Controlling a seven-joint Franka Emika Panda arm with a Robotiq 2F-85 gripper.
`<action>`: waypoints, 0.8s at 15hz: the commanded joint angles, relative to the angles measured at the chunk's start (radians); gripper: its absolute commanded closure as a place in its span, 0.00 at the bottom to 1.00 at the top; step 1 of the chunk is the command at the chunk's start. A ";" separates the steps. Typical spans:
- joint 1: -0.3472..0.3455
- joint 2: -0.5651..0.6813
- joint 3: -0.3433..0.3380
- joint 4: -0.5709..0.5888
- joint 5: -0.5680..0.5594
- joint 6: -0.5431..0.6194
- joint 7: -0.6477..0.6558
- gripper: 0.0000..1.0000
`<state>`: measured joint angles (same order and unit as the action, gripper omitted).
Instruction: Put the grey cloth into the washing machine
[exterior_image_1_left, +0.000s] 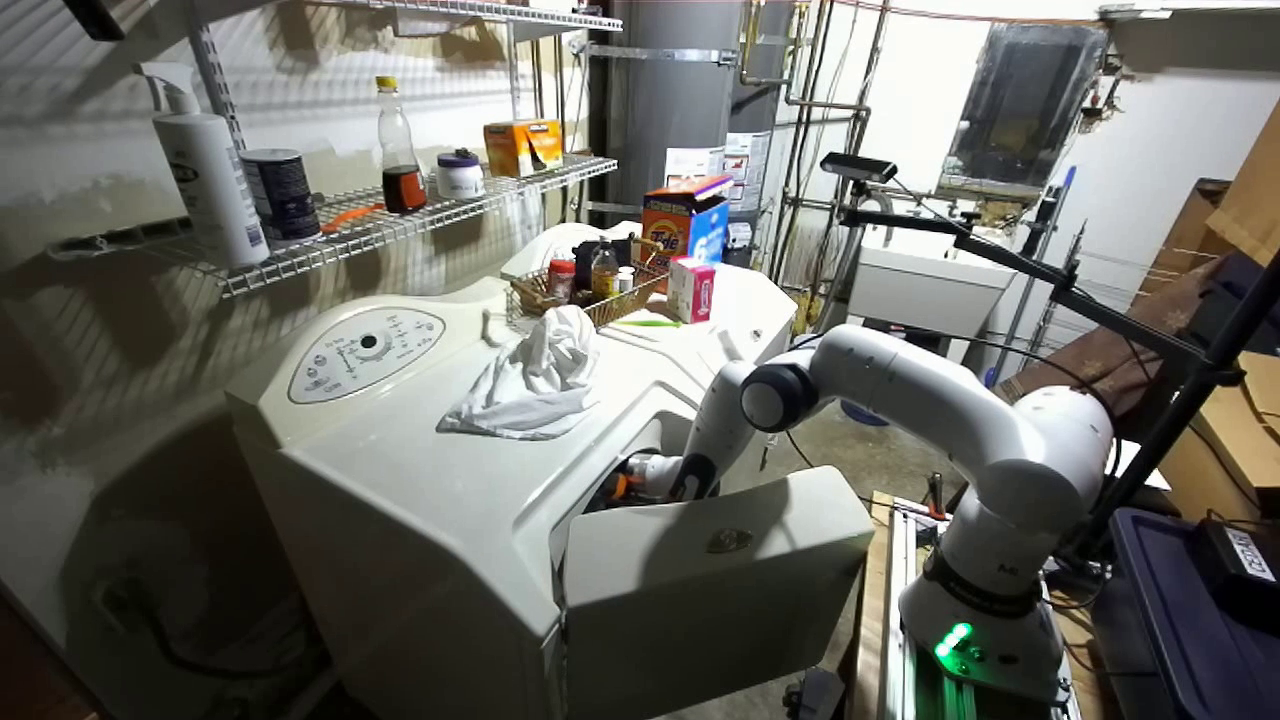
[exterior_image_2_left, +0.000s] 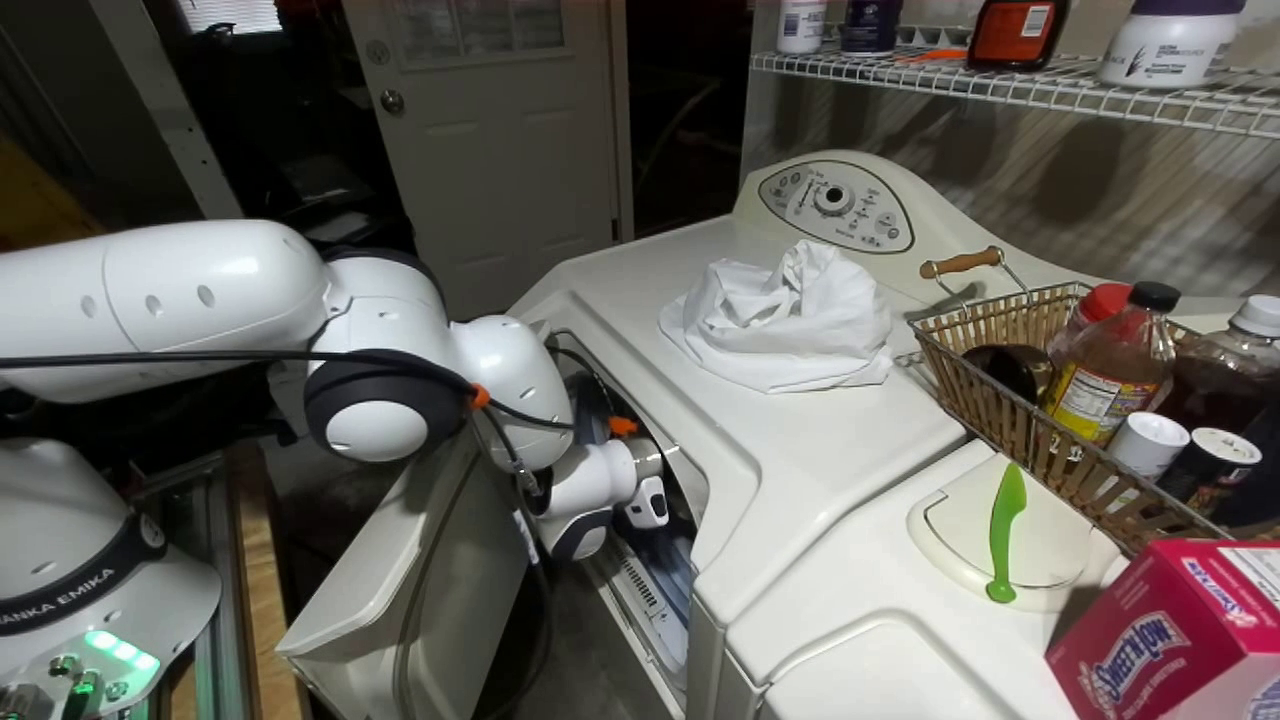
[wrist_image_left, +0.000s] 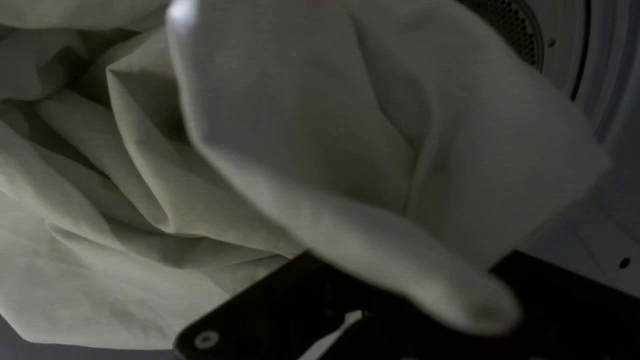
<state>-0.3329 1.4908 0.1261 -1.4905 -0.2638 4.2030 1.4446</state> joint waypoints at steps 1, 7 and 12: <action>0.036 0.000 -0.007 0.044 0.011 0.002 -0.067 0.98; 0.083 0.000 -0.050 0.071 0.107 0.020 -0.118 0.98; 0.048 0.001 0.005 0.055 0.114 -0.003 -0.208 0.49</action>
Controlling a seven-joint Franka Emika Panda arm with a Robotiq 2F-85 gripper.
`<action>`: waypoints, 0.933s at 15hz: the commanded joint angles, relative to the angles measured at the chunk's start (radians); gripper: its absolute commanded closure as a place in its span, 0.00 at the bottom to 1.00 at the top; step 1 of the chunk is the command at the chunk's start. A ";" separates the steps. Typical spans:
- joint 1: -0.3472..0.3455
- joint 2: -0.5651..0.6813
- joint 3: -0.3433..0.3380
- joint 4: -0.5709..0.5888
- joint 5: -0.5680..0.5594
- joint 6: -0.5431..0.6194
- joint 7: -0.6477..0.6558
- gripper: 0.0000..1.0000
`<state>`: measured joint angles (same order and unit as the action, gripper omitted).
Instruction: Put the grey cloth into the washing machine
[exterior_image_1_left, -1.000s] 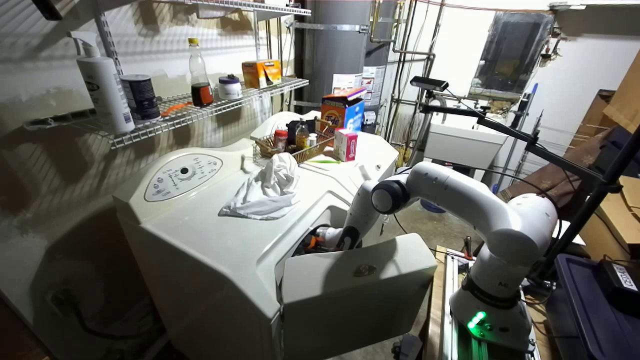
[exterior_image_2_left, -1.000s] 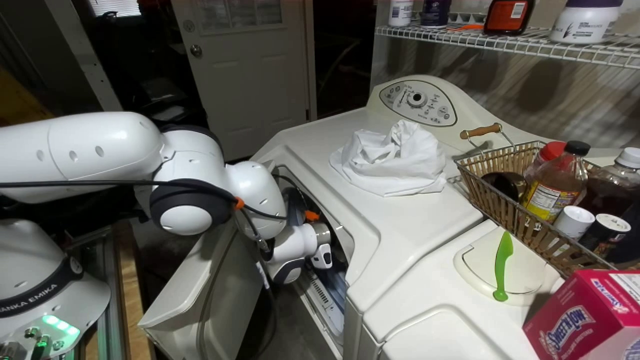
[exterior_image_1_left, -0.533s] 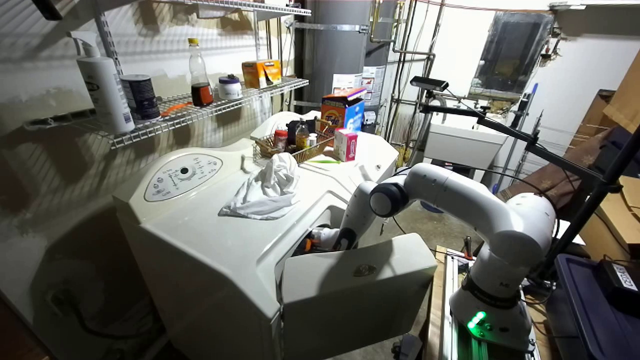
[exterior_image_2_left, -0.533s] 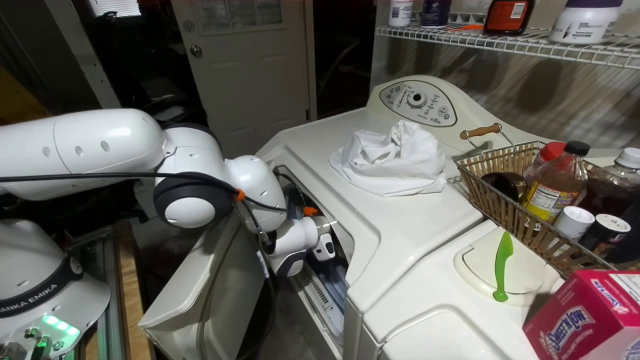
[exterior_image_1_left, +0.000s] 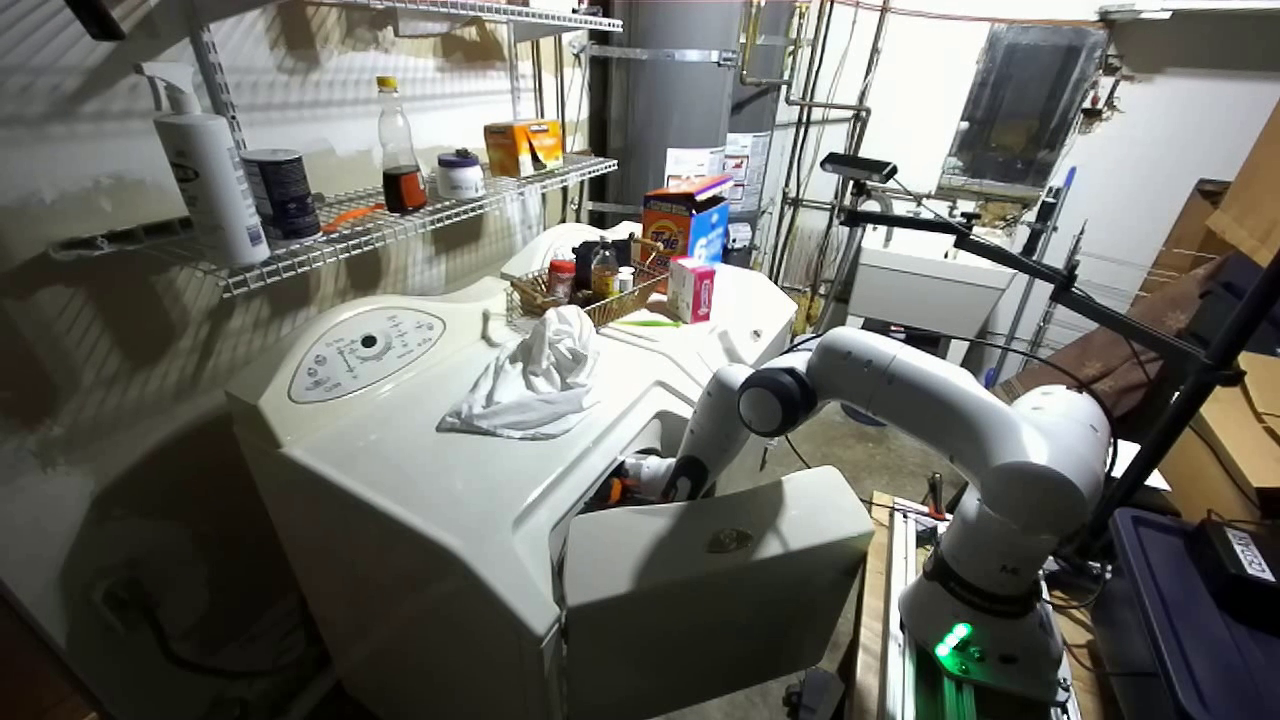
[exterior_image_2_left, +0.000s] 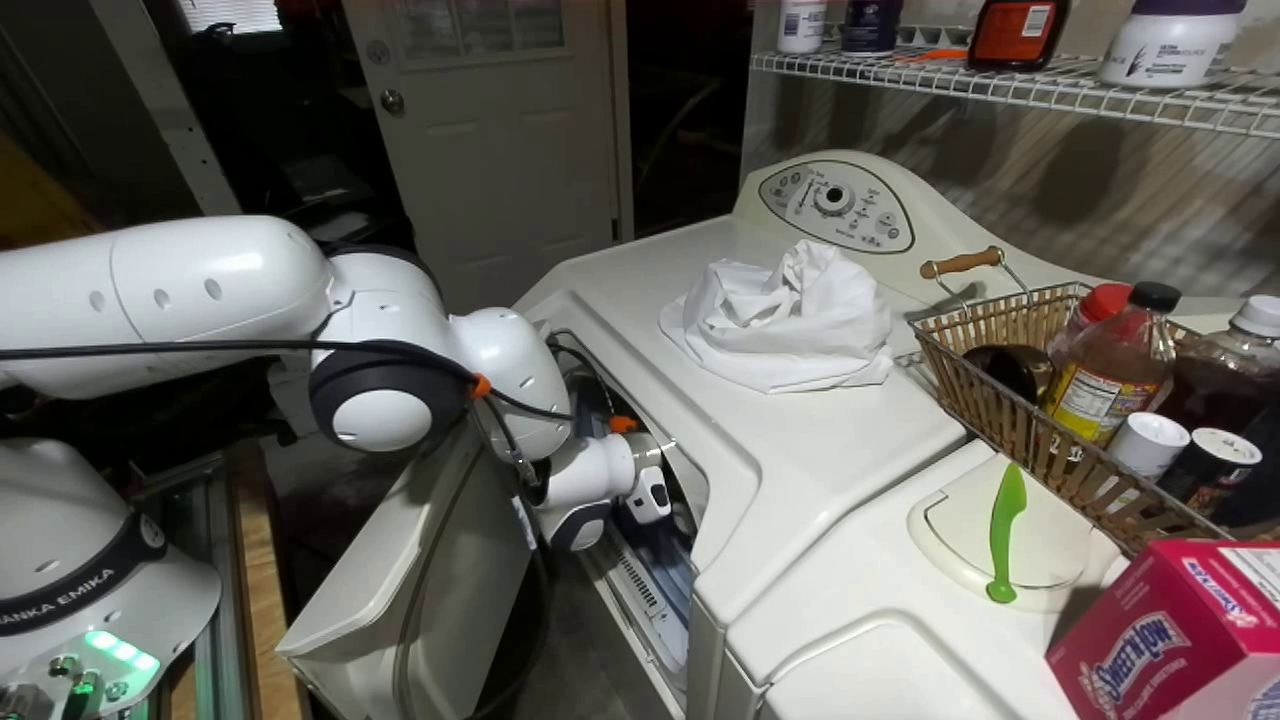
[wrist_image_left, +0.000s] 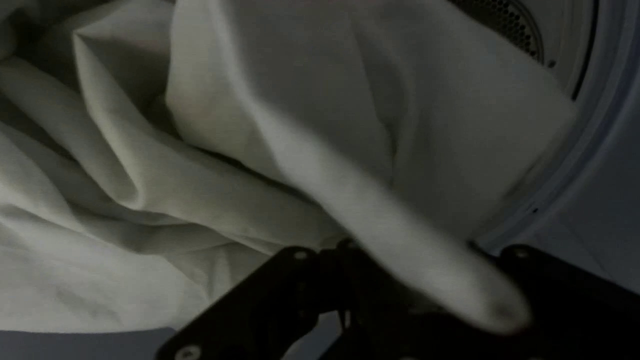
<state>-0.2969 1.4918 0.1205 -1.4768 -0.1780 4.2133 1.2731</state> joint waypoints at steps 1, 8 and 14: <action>0.011 0.000 0.010 0.036 0.020 -0.022 -0.038 0.41; 0.011 -0.001 0.006 -0.004 0.017 -0.155 -0.083 0.00; -0.017 0.002 0.000 -0.064 0.046 -0.234 -0.198 0.00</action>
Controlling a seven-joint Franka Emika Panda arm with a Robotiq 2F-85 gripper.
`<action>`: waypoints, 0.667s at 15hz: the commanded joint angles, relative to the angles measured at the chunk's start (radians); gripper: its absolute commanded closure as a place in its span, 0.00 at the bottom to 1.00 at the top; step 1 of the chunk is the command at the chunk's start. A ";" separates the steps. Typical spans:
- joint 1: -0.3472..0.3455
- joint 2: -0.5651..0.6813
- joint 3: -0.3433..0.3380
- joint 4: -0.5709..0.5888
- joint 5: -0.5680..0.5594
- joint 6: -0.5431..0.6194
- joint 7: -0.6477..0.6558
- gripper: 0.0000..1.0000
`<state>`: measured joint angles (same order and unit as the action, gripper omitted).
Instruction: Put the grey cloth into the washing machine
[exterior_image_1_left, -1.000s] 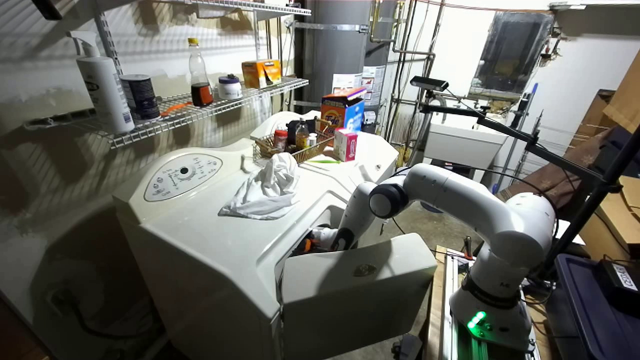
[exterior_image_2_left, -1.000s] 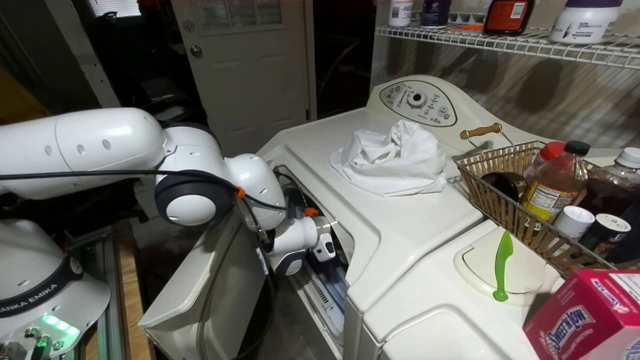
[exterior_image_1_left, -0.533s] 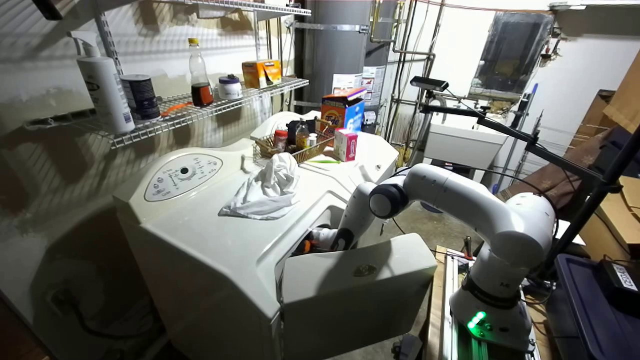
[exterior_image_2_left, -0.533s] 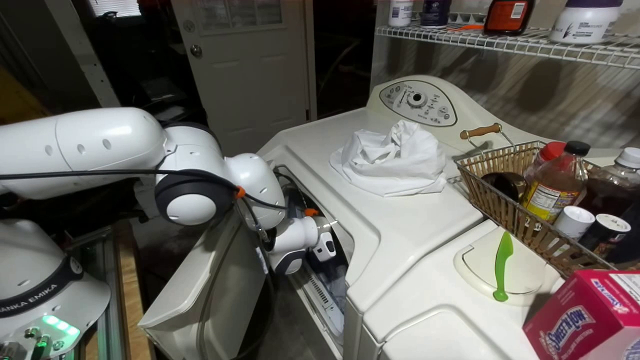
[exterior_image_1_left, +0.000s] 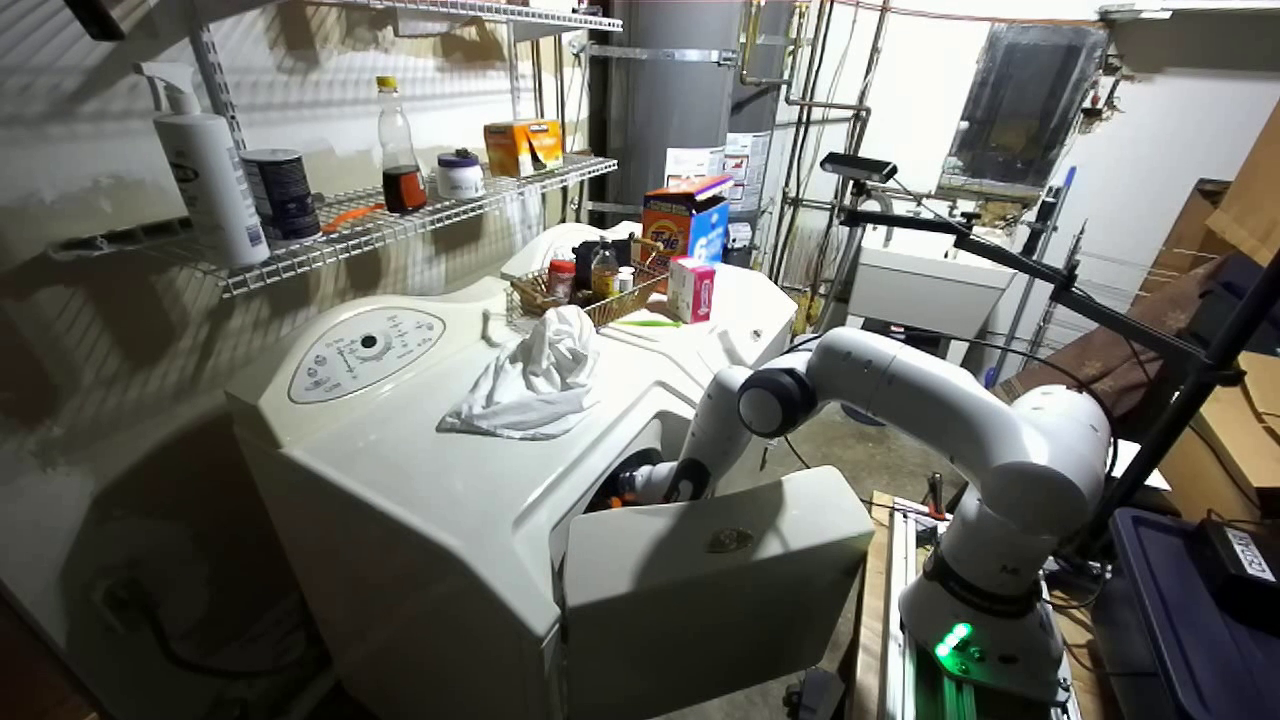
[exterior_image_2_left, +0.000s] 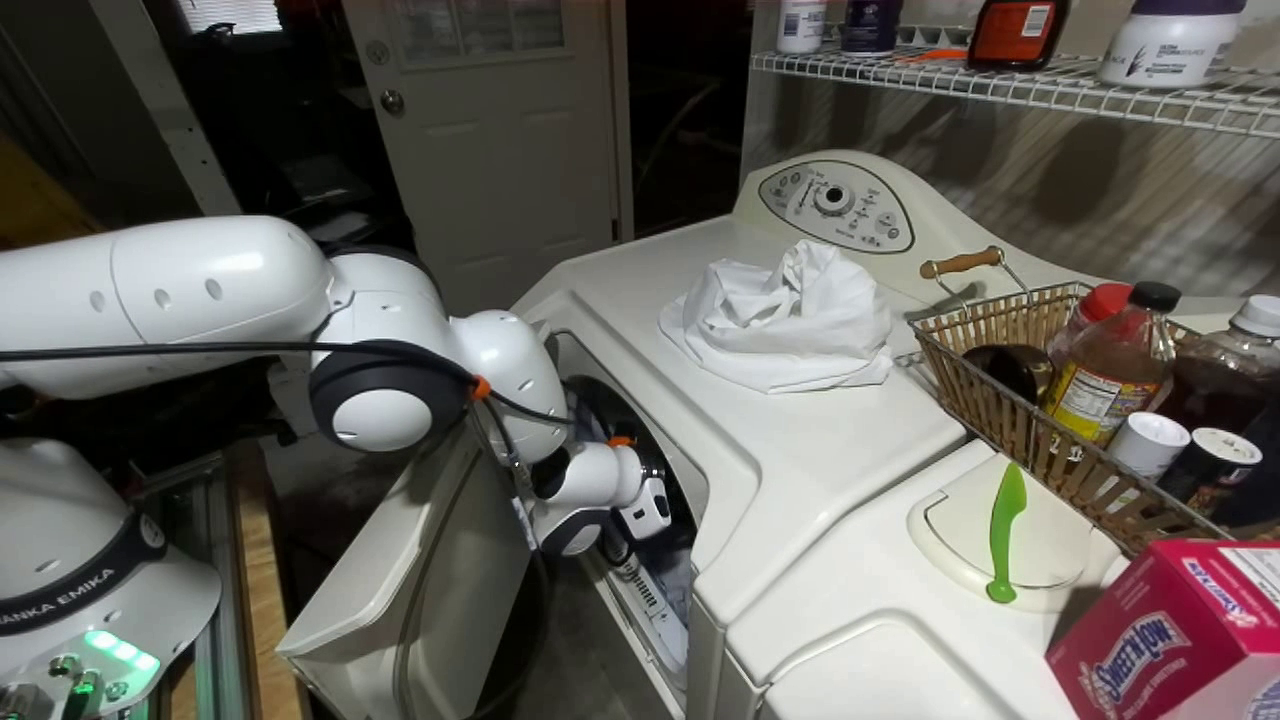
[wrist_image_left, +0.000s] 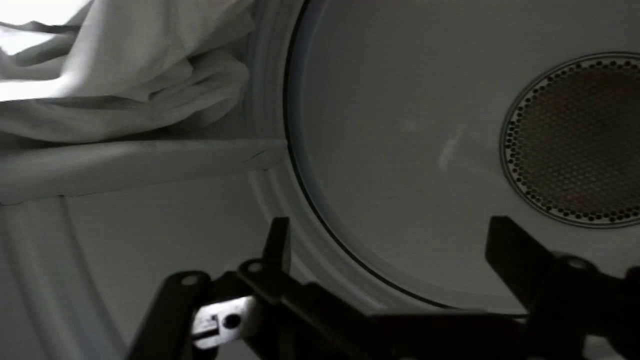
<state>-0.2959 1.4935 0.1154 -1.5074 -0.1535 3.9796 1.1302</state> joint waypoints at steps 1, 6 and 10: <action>-0.030 0.000 0.004 -0.040 0.022 0.002 -0.067 0.00; -0.106 -0.015 -0.007 -0.082 -0.051 -0.030 -0.126 0.00; -0.157 -0.067 0.000 -0.151 -0.085 -0.022 -0.173 0.00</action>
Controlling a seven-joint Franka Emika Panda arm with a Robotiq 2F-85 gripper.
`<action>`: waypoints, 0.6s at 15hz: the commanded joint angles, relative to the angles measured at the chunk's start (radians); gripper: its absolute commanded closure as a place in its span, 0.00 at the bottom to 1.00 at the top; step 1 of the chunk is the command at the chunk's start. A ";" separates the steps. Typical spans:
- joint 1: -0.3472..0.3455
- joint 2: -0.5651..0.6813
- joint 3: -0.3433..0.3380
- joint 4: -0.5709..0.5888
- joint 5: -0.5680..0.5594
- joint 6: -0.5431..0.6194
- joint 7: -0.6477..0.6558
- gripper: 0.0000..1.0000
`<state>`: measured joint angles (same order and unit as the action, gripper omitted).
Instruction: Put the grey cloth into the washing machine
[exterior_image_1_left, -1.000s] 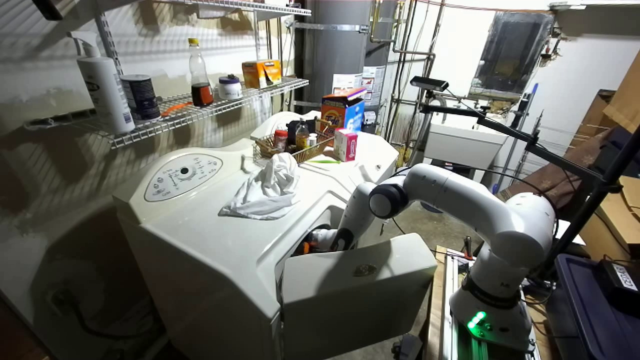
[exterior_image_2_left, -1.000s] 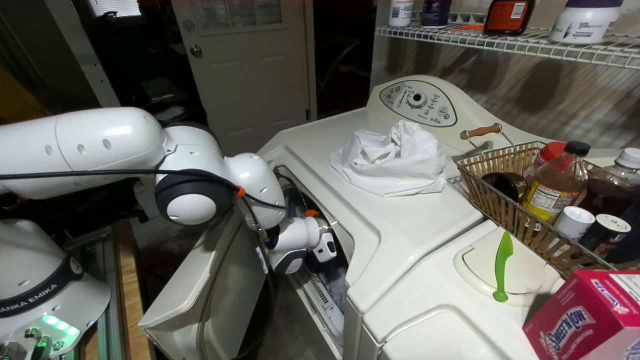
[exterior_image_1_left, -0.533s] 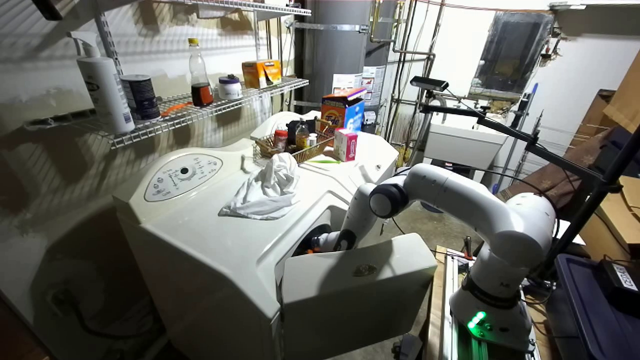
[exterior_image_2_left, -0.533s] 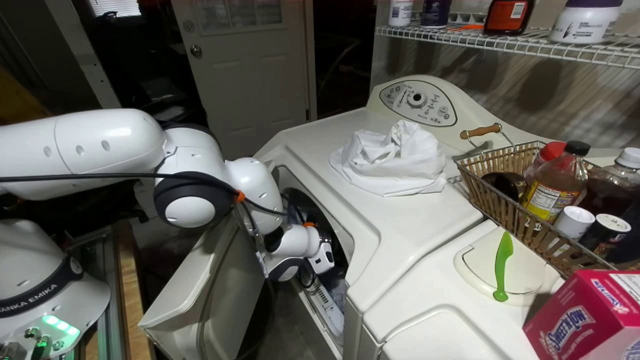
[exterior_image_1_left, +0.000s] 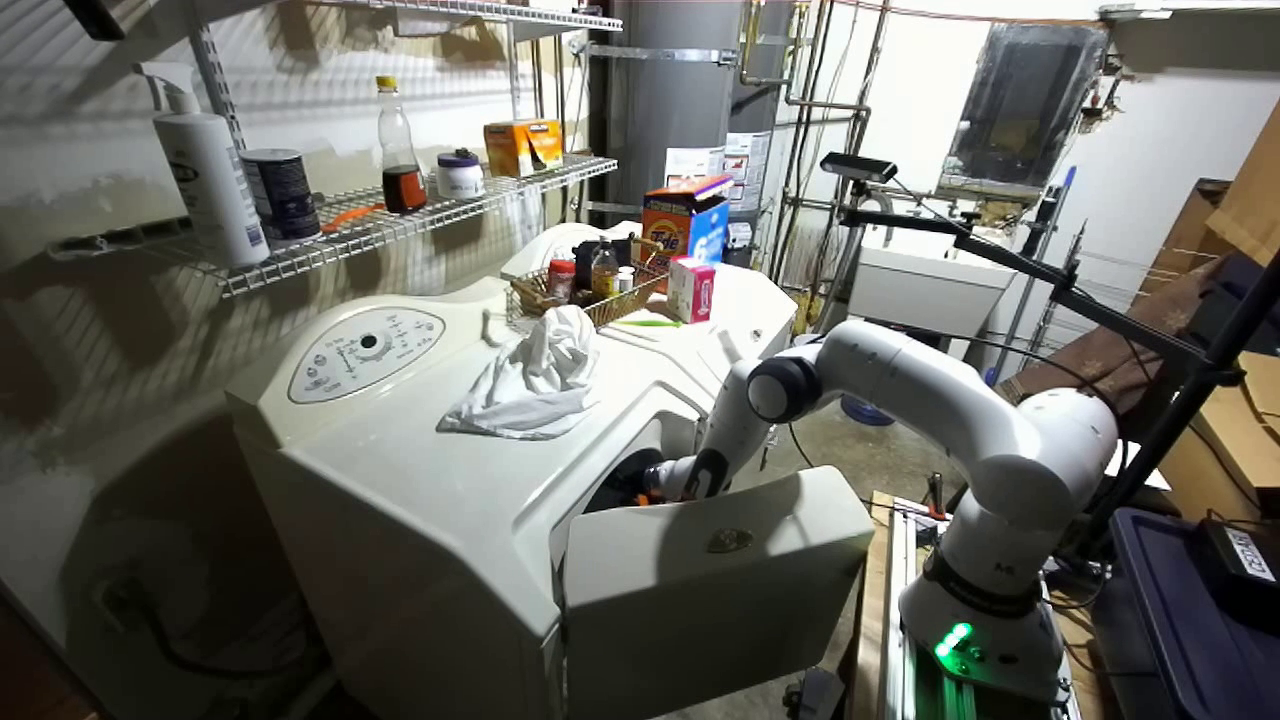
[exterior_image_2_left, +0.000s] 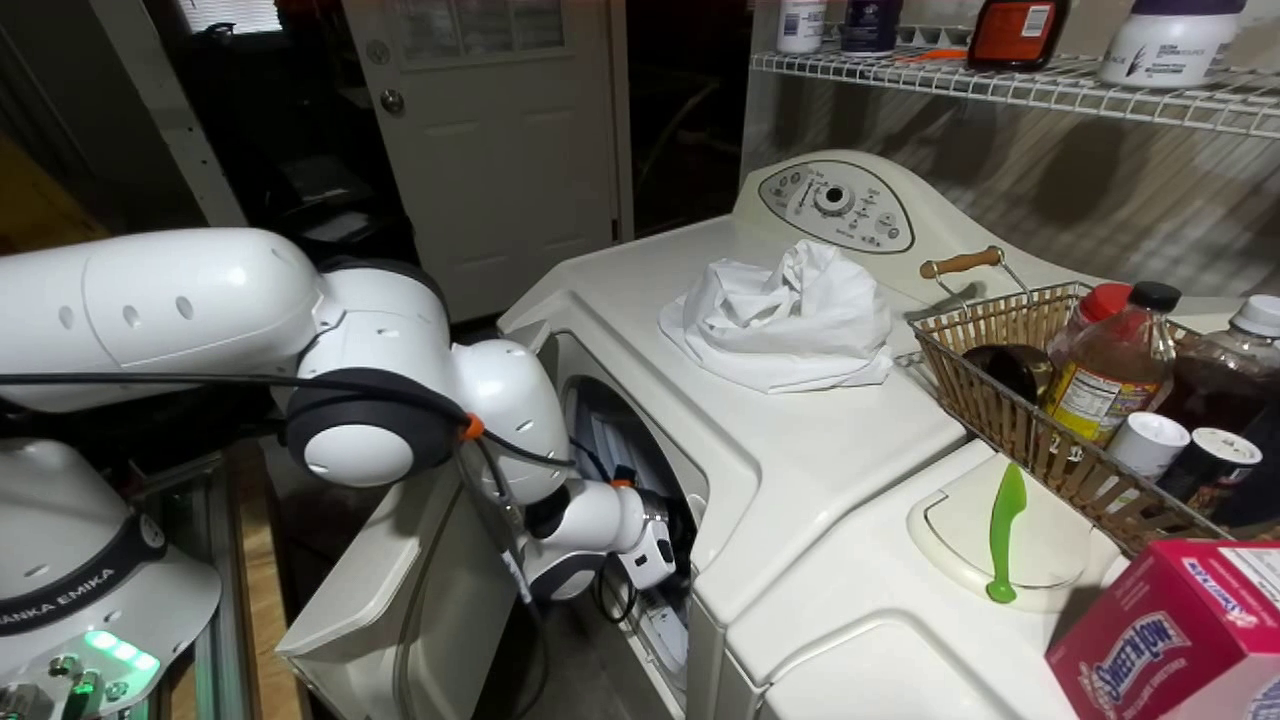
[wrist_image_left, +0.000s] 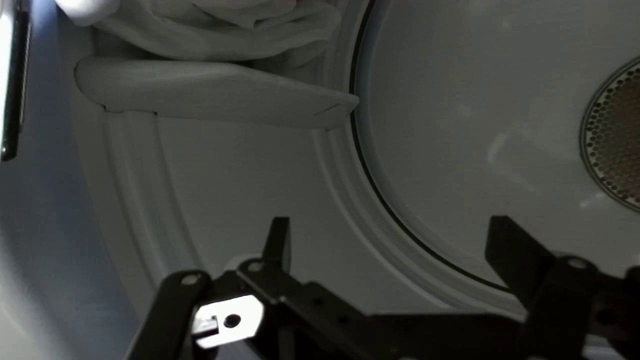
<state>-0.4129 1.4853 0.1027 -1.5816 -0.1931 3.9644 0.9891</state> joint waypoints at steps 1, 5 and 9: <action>-0.055 -0.077 0.017 -0.100 -0.071 -0.016 -0.034 0.00; -0.134 -0.176 0.037 -0.209 -0.286 -0.076 -0.014 0.00; -0.244 -0.283 0.082 -0.307 -0.490 -0.188 -0.005 0.00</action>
<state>-0.5710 1.3141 0.1422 -1.7678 -0.5474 3.8682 0.9749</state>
